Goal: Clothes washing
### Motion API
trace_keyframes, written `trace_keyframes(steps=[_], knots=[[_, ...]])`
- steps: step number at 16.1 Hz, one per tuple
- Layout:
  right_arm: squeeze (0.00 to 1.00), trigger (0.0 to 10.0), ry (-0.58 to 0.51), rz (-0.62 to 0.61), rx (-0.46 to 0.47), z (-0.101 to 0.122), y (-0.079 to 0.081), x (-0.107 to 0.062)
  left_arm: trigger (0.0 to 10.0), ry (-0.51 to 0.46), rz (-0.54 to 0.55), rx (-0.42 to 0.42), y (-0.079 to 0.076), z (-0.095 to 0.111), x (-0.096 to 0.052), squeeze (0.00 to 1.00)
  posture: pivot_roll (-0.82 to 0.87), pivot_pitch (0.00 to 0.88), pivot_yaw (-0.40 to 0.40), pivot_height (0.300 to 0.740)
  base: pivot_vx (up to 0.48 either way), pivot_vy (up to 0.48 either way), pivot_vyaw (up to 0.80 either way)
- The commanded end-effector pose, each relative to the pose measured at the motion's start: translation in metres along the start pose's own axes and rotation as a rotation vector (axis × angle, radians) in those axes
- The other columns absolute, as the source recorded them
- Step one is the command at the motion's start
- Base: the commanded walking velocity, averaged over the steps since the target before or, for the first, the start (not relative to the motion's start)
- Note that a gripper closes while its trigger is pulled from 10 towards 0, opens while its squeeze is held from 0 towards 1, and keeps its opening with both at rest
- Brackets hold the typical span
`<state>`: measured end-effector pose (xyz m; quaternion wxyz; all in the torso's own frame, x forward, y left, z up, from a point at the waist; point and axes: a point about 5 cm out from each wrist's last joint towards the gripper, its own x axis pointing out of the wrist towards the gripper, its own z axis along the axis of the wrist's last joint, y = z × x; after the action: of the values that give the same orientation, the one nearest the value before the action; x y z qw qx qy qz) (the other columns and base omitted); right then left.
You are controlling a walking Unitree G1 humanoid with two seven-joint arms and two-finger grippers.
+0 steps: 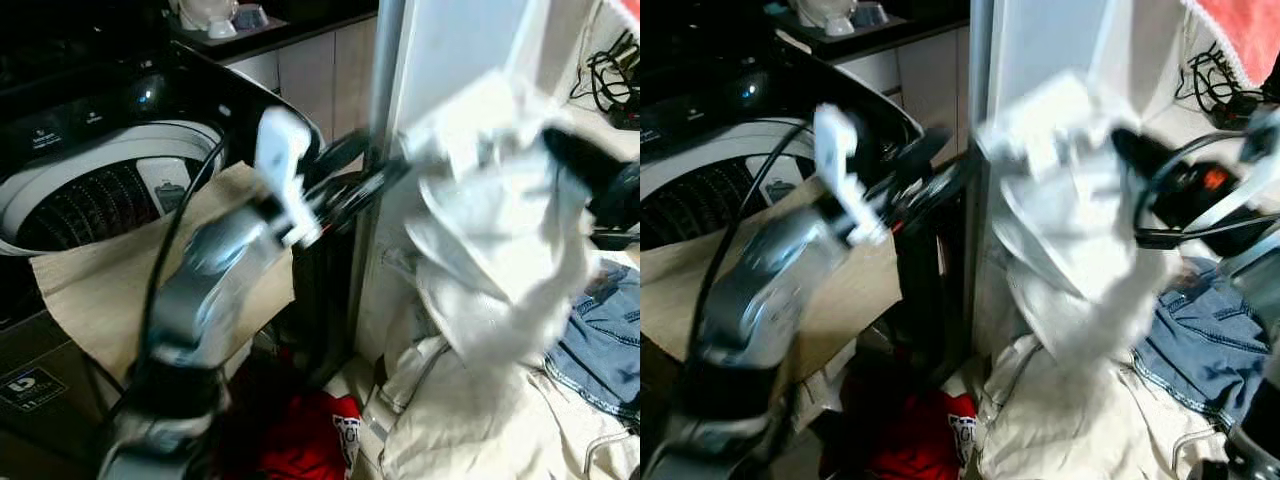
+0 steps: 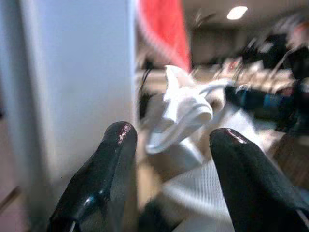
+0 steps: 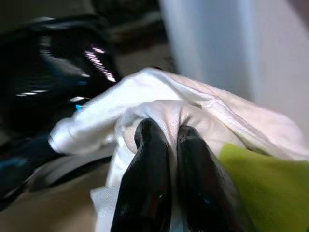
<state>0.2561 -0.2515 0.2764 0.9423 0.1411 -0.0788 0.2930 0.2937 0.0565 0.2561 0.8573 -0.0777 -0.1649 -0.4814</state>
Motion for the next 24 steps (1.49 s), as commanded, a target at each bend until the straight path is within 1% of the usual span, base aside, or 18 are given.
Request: trace_keyframes(steps=[1,3,4,6,7,8,9,10,11,12,13,14,16,19,20,21,23,24], knots=[[0.0,0.0,-0.03,0.047,-0.023,0.009,0.006,-0.002,10.0,-0.036,-0.023,-0.025,0.0,0.008,0.009,1.0,-0.18,0.0,0.033,0.74,0.0,0.0,0.0],[0.0,0.0,-0.039,0.07,-0.004,0.01,0.011,0.001,10.0,-0.062,-0.096,-0.052,-0.008,0.014,0.023,1.0,-0.18,0.0,0.033,0.74,0.0,0.0,0.0],[0.0,0.0,-0.042,0.079,0.002,0.01,0.014,0.003,10.0,-0.069,-0.121,-0.064,-0.012,0.015,0.028,1.0,-0.18,0.0,0.033,0.74,0.0,0.0,0.0],[0.0,0.0,-0.048,0.086,0.011,0.009,0.016,0.006,10.0,-0.064,-0.161,-0.07,-0.018,0.013,0.036,1.0,-0.18,0.0,0.038,0.74,0.0,0.0,0.0],[0.0,0.0,-0.053,0.096,0.017,0.009,0.018,0.007,10.0,-0.044,-0.163,-0.06,-0.02,0.009,0.04,1.0,-0.18,0.0,0.039,0.74,0.0,0.0,0.0],[0.0,0.0,-0.047,0.11,0.015,0.007,0.02,0.008,10.0,0.006,-0.148,0.008,-0.021,0.001,0.045,1.0,-0.18,0.0,0.039,0.74,0.0,0.0,0.0],[0.0,0.0,-0.038,0.123,0.014,0.006,0.022,0.008,10.0,-0.006,-0.09,0.09,-0.017,-0.001,0.048,1.0,-0.18,0.0,0.039,0.74,0.0,0.0,0.0],[0.0,0.0,-0.031,0.123,0.011,0.005,0.022,0.007,10.0,-0.051,-0.047,0.072,-0.014,0.003,0.049,0.0,-0.18,0.0,0.041,0.74,0.0,0.0,0.0],[0.0,0.0,-0.026,0.115,0.012,0.004,0.021,0.006,10.0,-0.082,-0.022,0.059,-0.011,0.008,0.05,0.0,-0.18,0.0,0.042,0.74,0.0,0.0,0.0],[0.0,0.0,-0.023,0.11,0.012,0.004,0.02,0.006,10.0,-0.099,-0.019,0.055,-0.009,0.011,0.049,0.0,-0.17,0.0,0.042,0.74,0.0,0.0,0.0],[0.0,0.0,-0.014,0.095,0.012,0.002,0.018,0.004,10.0,-0.162,-0.028,0.004,-0.006,0.021,0.045,0.0,-0.17,0.0,0.043,0.74,0.0,0.0,0.0],[0.0,0.0,-0.012,0.089,0.013,0.001,0.017,0.003,10.0,-0.165,-0.065,-0.013,-0.007,0.022,0.043,0.0,-0.17,0.0,0.043,0.74,0.0,0.0,0.0],[0.0,0.0,-0.009,0.091,0.013,-0.001,0.018,0.003,10.0,-0.148,-0.119,-0.013,-0.013,0.017,0.043,0.0,-0.17,0.0,0.043,0.74,0.0,0.0,0.0],[0.0,0.0,-0.006,0.099,0.01,-0.002,0.02,0.004,10.0,-0.114,-0.13,-0.032,-0.018,0.007,0.046,0.0,-0.16,0.0,0.045,0.74,0.0,0.0,0.0],[0.0,0.0,-0.006,0.104,0.007,-0.002,0.021,0.004,10.0,-0.077,-0.106,-0.01,-0.017,0.0,0.048,0.0,-0.17,0.0,0.048,0.74,0.0,0.0,0.0],[0.0,0.0,-0.005,0.106,0.006,-0.002,0.022,0.004,10.0,-0.06,-0.087,-0.003,-0.014,-0.002,0.048,0.0,-0.17,0.0,0.049,0.74,0.0,0.0,0.0],[0.0,0.0,-0.005,0.108,0.004,-0.002,0.023,0.004,10.0,-0.065,-0.048,-0.006,-0.009,-0.001,0.049,0.0,-0.17,0.0,0.051,0.74,0.0,0.0,0.0],[0.0,0.0,-0.004,0.105,0.001,-0.002,0.023,0.004,0.0,-0.088,-0.023,-0.031,-0.003,0.003,0.049,0.0,-0.17,0.0,0.052,0.74,0.0,0.0,0.0]])
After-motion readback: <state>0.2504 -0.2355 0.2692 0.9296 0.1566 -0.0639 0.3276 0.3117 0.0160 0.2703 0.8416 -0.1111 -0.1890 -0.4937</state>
